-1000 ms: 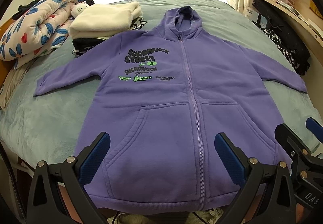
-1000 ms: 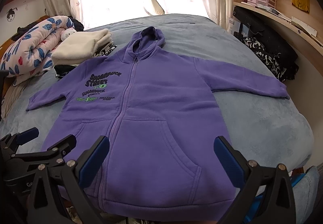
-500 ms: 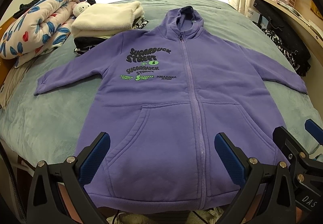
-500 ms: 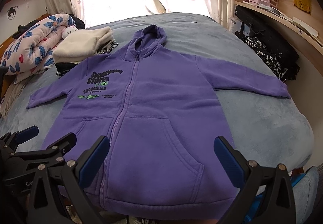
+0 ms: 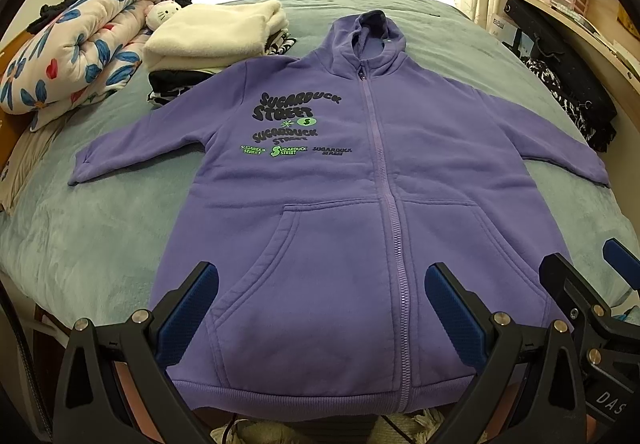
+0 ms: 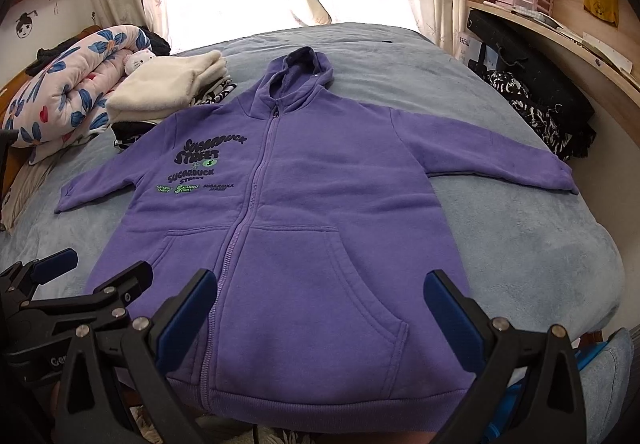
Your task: Fold large clothes
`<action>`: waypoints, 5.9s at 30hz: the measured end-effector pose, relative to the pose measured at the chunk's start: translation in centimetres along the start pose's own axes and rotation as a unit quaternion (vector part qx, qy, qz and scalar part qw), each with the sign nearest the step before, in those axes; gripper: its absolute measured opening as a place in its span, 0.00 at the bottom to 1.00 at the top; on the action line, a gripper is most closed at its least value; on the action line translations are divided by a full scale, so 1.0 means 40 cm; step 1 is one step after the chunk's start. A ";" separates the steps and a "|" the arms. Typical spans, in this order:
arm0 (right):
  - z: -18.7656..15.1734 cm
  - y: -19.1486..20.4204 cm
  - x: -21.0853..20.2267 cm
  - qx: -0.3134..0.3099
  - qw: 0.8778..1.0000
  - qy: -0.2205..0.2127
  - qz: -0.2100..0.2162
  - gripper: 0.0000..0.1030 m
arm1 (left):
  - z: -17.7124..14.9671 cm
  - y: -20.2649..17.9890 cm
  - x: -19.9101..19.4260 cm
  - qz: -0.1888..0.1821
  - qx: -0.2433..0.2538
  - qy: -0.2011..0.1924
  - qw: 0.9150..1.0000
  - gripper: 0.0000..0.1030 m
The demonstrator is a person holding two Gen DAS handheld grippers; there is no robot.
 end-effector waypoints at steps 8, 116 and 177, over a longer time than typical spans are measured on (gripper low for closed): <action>-0.001 0.002 0.001 0.000 1.000 0.001 0.000 1.00 | -0.001 0.004 0.002 0.001 0.000 0.001 1.000 0.99; 0.194 -0.815 0.313 0.348 0.934 0.052 -0.054 0.92 | 0.499 -0.594 0.425 -0.044 0.131 -0.080 0.987 0.93; 0.112 0.108 0.302 -0.122 0.988 0.040 0.089 0.60 | 0.323 -0.143 0.463 -0.046 0.032 0.039 0.998 0.91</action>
Point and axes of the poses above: each gripper's, at about its wrist camera, not at the fingertips, and x roughly the way its jaws point, y to its left, z to its top, the point moved 3 cm from there along x, roughly the way its jaws point, and after that the axes turned 3 degrees about x, right-handed, at the moved point
